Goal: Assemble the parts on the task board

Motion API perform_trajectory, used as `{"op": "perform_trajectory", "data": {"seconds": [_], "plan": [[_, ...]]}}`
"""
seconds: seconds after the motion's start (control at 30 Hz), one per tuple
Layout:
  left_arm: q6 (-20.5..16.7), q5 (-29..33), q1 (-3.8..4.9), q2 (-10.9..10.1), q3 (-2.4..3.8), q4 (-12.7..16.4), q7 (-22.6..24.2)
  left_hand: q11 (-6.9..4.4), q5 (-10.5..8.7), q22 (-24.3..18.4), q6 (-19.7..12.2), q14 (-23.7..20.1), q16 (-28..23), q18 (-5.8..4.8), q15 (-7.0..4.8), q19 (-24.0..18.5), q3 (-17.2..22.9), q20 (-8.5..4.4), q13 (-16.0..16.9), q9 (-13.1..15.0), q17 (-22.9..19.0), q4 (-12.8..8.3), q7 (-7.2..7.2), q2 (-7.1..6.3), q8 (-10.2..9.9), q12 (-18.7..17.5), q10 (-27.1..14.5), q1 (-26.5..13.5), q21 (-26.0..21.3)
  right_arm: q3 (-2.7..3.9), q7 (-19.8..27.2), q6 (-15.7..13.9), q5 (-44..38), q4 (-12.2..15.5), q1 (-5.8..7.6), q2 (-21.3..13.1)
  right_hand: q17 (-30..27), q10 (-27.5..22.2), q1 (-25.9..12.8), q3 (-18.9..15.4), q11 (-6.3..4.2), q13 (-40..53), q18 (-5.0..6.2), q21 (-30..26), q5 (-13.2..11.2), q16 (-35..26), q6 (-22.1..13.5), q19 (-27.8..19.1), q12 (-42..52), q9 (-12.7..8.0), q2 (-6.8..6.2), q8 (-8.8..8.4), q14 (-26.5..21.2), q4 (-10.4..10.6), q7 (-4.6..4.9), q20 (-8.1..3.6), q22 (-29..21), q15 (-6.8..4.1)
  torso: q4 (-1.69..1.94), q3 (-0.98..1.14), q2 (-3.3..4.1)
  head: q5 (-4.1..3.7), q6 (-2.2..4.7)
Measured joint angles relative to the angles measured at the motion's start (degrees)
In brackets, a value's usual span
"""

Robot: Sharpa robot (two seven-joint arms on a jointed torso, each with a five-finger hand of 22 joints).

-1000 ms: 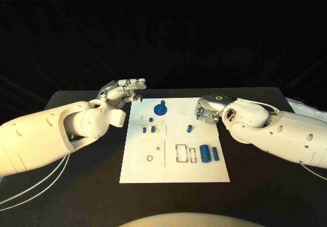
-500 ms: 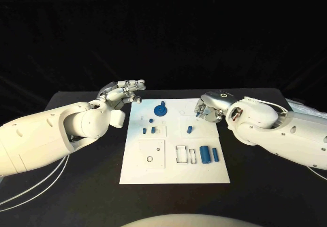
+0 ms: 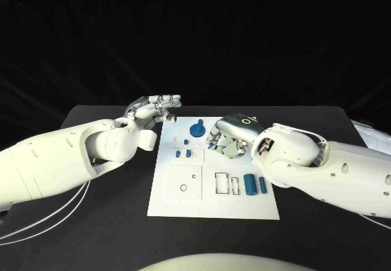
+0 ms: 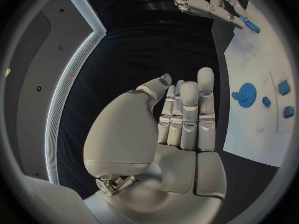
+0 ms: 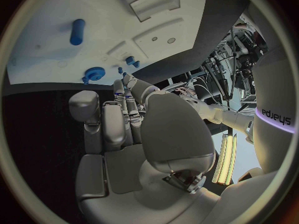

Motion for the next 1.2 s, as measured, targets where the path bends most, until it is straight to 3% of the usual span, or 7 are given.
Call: {"op": "perform_trajectory", "data": {"seconds": [0.23,0.57,1.2], "plan": [[0.01,0.00,-0.03,0.15,0.00,0.38,-0.10,0.00,0.00,0.00,0.00,0.00,0.00,0.00,0.00,0.00,0.00,0.00,0.00,0.00,0.00,0.00,0.00,0.00,0.00,0.00,0.00,0.00,0.00,-0.48,0.24,0.79,-0.24,0.03,-2.09,2.95,-0.07,0.00,0.00,0.09,0.00,-0.01,0.00,0.00,0.04,0.00,-0.08,0.00,-0.08,0.00,0.00,0.20,0.00,0.09,0.08,0.00,-0.19,0.00,-0.04,-0.07,0.03,0.91,-0.38],[0.03,0.01,-0.04,0.19,0.00,0.84,-0.19,0.00,0.00,0.01,0.00,0.00,0.00,0.00,0.00,0.00,0.00,0.00,-0.01,0.00,0.01,0.00,0.00,0.00,0.00,0.00,0.00,0.00,0.00,-1.02,1.03,2.67,-0.52,-2.51,-4.76,6.17,-0.13,0.00,0.01,0.09,0.01,-0.08,0.00,0.00,0.15,0.00,-0.08,0.00,-0.24,0.00,-0.01,0.20,0.00,0.09,0.06,0.00,-0.40,0.00,-0.02,-0.07,0.03,1.68,-0.92],[0.06,0.02,-0.04,0.23,0.00,1.02,-0.37,0.00,0.00,-0.07,0.00,0.01,0.00,0.00,0.01,0.00,-0.16,0.00,-0.01,0.01,-0.11,-0.16,0.00,0.00,0.00,0.00,0.00,0.00,-0.33,-1.33,1.67,5.62,-1.46,-5.27,-5.90,8.07,-0.17,0.00,-0.22,0.08,0.01,-0.09,0.00,0.00,0.13,0.00,-0.04,-0.01,-0.24,0.00,-0.24,-0.05,0.00,0.08,-0.02,0.00,-0.49,0.00,-0.05,0.02,0.01,2.24,-1.40]]}}
